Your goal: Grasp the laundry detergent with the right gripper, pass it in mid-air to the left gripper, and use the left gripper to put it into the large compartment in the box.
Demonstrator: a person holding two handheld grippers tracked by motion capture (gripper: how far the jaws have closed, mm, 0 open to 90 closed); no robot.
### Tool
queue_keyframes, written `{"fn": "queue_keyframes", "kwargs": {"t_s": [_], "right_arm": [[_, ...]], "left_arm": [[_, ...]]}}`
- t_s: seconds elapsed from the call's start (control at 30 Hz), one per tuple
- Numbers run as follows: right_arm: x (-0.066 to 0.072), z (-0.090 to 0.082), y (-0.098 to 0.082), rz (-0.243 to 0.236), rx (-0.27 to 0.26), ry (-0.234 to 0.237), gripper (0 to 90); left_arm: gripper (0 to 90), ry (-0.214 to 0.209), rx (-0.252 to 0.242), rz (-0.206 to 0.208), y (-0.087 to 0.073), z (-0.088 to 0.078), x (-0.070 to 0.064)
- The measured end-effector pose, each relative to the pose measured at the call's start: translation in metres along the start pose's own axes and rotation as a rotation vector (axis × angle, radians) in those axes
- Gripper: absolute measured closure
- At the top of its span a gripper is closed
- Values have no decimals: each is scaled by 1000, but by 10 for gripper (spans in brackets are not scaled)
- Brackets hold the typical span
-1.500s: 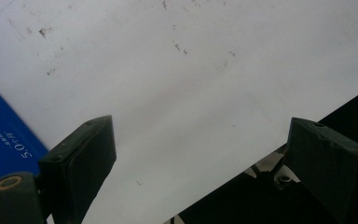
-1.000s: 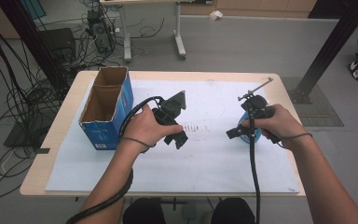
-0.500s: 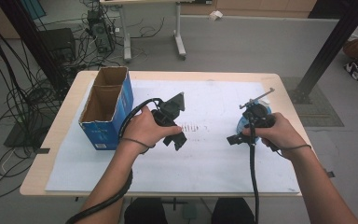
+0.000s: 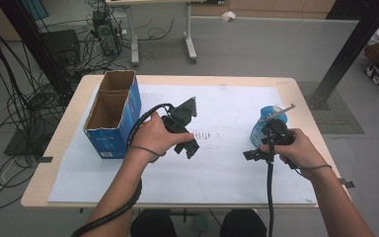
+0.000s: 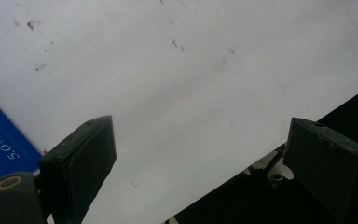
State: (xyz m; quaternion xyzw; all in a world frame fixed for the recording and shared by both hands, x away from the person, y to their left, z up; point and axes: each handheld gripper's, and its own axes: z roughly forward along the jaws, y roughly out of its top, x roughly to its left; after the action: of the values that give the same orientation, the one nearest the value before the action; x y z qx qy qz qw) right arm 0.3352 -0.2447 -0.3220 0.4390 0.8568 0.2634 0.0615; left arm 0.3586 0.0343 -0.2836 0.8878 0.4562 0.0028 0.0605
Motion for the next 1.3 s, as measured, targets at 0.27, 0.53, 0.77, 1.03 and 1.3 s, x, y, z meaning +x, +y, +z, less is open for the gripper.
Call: {"fn": "queue_keyframes", "kwargs": {"t_s": [0.27,0.53,0.77,1.03,1.3], "right_arm": [[7,3,-5,-48,-33,-8,112],[2,9,-15,-48,-44,-9,112],[2,14,-22,-46,-47,-8,112],[0,15,-34,-46,-65,-20,111],[-4,13,-46,-37,-97,-12,102]], "left_arm": [[94,3,-11,-10,0,-3,5],[93,-17,-16,-22,-8,4,8],[94,-25,-17,-26,-11,9,9],[93,-22,-20,-23,-12,9,11],[93,-22,-25,-24,-12,8,12]]}}
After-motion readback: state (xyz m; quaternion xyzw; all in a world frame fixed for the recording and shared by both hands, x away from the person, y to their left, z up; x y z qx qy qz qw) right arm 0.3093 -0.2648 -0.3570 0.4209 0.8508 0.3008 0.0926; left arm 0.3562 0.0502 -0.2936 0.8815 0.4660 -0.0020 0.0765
